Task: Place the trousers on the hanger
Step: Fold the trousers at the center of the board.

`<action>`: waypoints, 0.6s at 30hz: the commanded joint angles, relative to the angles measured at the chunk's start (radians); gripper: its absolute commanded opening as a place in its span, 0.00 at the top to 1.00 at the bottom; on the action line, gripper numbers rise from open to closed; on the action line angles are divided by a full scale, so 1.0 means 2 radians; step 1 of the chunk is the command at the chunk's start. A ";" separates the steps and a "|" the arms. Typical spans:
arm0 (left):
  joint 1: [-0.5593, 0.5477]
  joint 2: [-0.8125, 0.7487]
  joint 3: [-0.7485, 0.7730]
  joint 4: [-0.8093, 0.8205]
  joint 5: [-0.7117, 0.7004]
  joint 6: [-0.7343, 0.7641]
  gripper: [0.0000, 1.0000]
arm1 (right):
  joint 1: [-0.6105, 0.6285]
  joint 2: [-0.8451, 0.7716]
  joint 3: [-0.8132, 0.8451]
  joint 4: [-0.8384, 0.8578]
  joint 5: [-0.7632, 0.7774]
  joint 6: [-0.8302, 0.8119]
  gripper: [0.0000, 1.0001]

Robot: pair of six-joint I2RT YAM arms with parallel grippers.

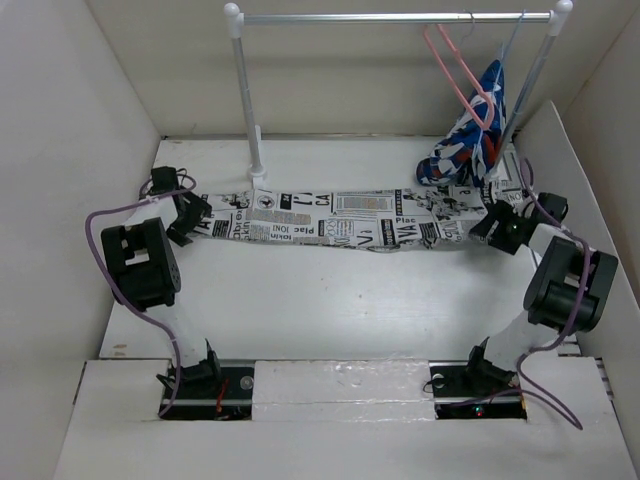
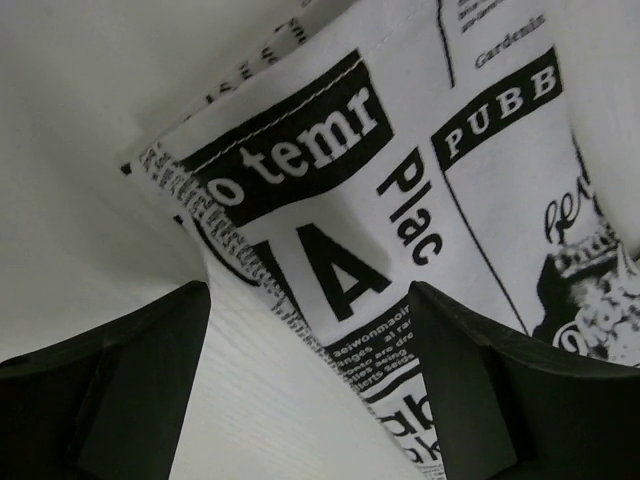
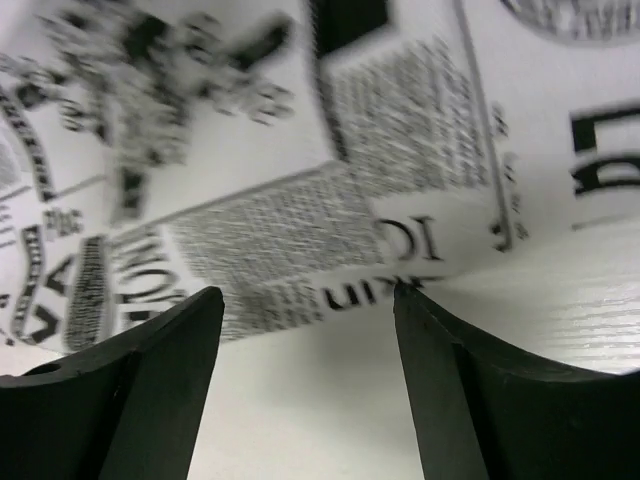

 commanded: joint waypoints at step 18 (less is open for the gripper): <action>0.078 0.017 -0.040 -0.021 -0.047 -0.006 1.00 | -0.015 0.018 -0.057 0.108 0.006 0.045 1.00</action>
